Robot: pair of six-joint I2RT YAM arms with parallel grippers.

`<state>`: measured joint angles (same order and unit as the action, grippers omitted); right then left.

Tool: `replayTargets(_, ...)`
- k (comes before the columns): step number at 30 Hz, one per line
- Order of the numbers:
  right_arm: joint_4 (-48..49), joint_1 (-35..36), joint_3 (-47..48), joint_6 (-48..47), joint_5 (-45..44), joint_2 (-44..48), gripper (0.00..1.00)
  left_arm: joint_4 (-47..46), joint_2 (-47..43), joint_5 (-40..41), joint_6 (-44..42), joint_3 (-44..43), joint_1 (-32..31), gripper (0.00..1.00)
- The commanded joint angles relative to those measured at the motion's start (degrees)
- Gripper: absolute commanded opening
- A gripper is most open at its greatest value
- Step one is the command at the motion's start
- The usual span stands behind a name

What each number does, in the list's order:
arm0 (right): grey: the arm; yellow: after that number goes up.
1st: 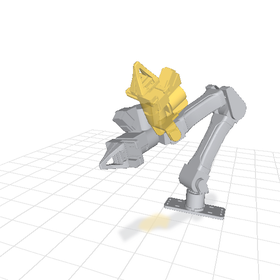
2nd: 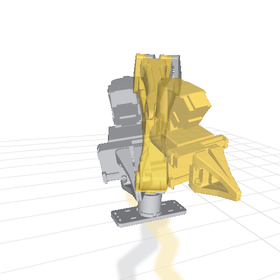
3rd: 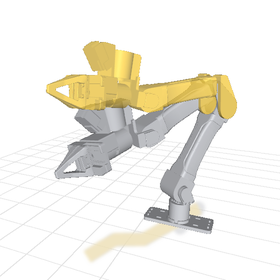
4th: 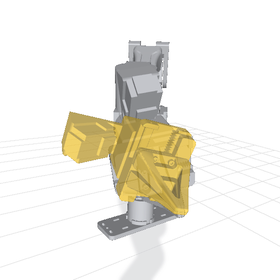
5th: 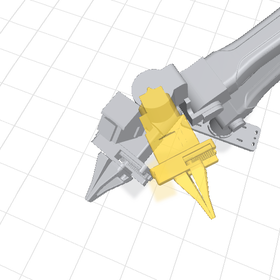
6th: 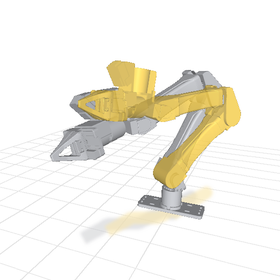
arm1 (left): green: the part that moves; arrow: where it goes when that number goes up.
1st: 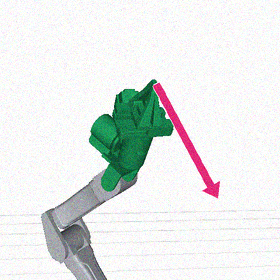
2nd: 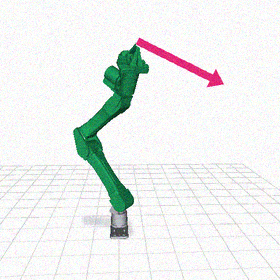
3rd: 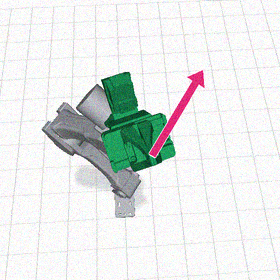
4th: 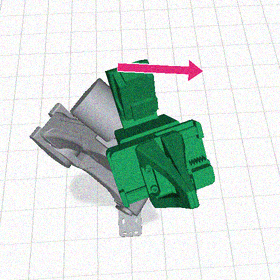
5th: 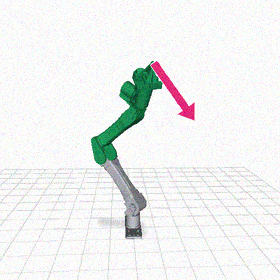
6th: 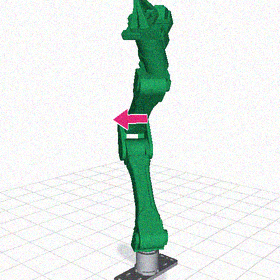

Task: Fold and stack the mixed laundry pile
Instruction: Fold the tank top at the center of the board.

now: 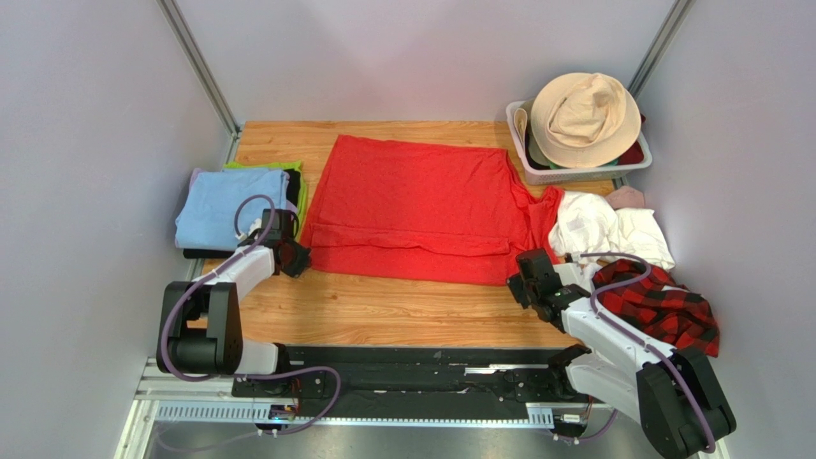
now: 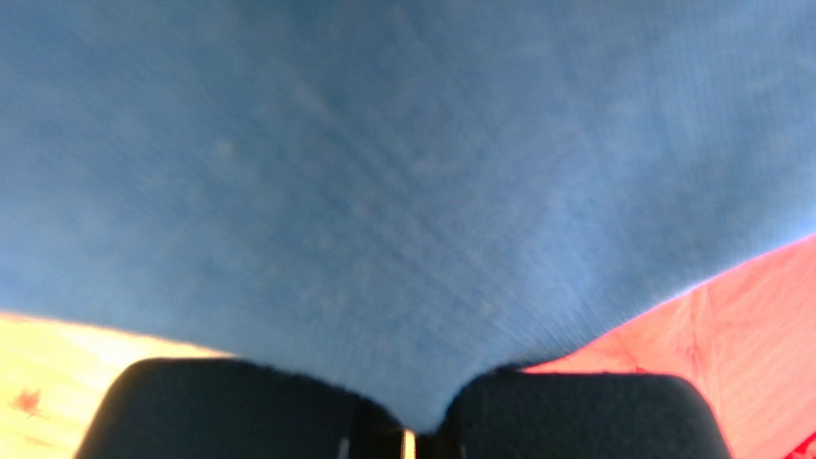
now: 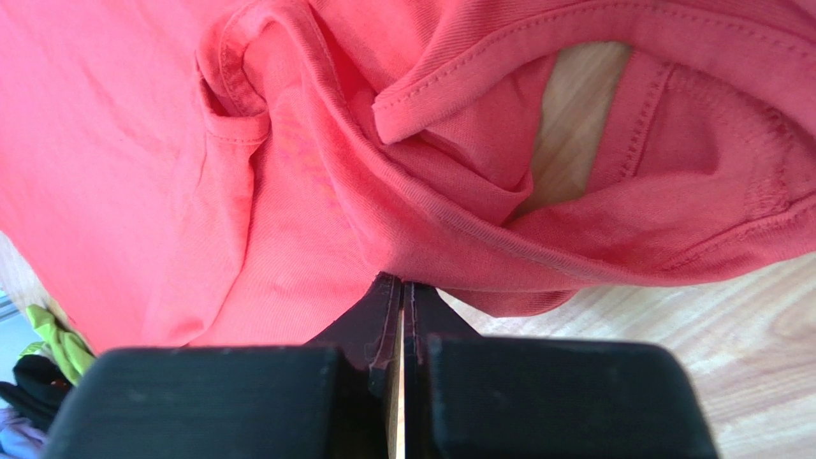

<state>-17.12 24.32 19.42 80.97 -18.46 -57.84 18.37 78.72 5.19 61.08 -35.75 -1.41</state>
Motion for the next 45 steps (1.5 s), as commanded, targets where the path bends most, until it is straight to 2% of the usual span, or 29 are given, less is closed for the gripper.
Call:
replayTargets(1, -6.1, 0.0, 2.0, 0.6, -2.4, -0.3, 0.00, 7.0, -2.1, 2.0, 0.1, -1.2, 0.1, 0.00)
replayTargets(5, -7.7, -0.4, 6.1, 0.0, -4.2, -2.2, 0.00, 9.7, -2.6, -0.4, 0.9, -3.8, -0.1, 0.00)
replayTargets(12, -11.6, -6.2, 24.2, -10.4, -4.6, -1.0, 0.00, 21.8, -5.7, 0.2, -2.2, -22.4, -0.1, 0.00)
replayTargets(14, -12.8, -6.8, 27.7, -13.0, -4.5, -0.4, 0.00, 22.8, -6.7, -0.4, -3.0, -23.7, -0.2, 0.00)
replayTargets(17, -15.8, -6.8, 22.9, -11.8, -3.2, 0.9, 0.00, 23.0, -10.2, -0.2, -2.8, -19.1, -0.1, 0.00)
replayTargets(18, -16.2, -6.7, 20.5, -9.1, -2.1, 2.4, 0.00, 22.4, -11.9, 0.2, -2.3, -14.7, -0.1, 0.00)
replayTargets(23, -14.9, -6.8, 5.2, -5.3, 4.5, 8.9, 0.00, 20.1, -16.6, 0.0, -1.4, -2.9, -0.1, 0.00)
replayTargets(27, -16.5, -6.9, 2.7, -6.3, 4.3, 11.4, 0.00, 19.2, -18.8, 0.9, -1.4, 2.5, -0.1, 0.00)
replayTargets(32, -17.4, -6.8, 2.6, -8.1, 5.8, 9.4, 0.00, 18.4, -16.9, 0.3, -1.0, 3.8, -0.1, 0.00)
replayTargets(34, -17.3, -6.8, 2.6, -8.2, 6.3, 8.9, 0.04, 18.6, -16.1, 0.5, -1.3, 3.7, -0.1, 0.00)
replayTargets(37, -18.4, -6.7, 2.4, -8.4, 6.2, 9.1, 0.17, 20.0, -16.1, 1.3, -1.5, 4.0, -0.1, 0.00)
replayTargets(40, -19.3, -6.8, 1.9, -8.0, 5.7, 10.8, 0.18, 21.4, -18.3, 2.1, -0.6, 5.6, -0.1, 0.00)
replayTargets(42, -20.7, -6.8, 2.0, -7.7, 4.9, 12.0, 0.32, 22.8, -20.6, 2.5, 1.0, 6.6, -0.1, 0.02)
replayTargets(43, -21.7, -6.8, 2.2, -7.5, 4.5, 12.1, 0.36, 23.4, -21.2, 2.5, 1.2, 6.8, -0.1, 0.19)
replayTargets(44, -23.9, -6.7, 3.1, -7.4, 3.4, 12.5, 0.43, 24.1, -22.3, 2.8, 1.9, 6.9, -0.1, 0.25)
replayTargets(45, -24.7, -6.9, 3.5, -8.1, 2.9, 12.8, 0.45, 25.8, -22.7, 3.0, 2.1, 6.7, -0.1, 0.29)
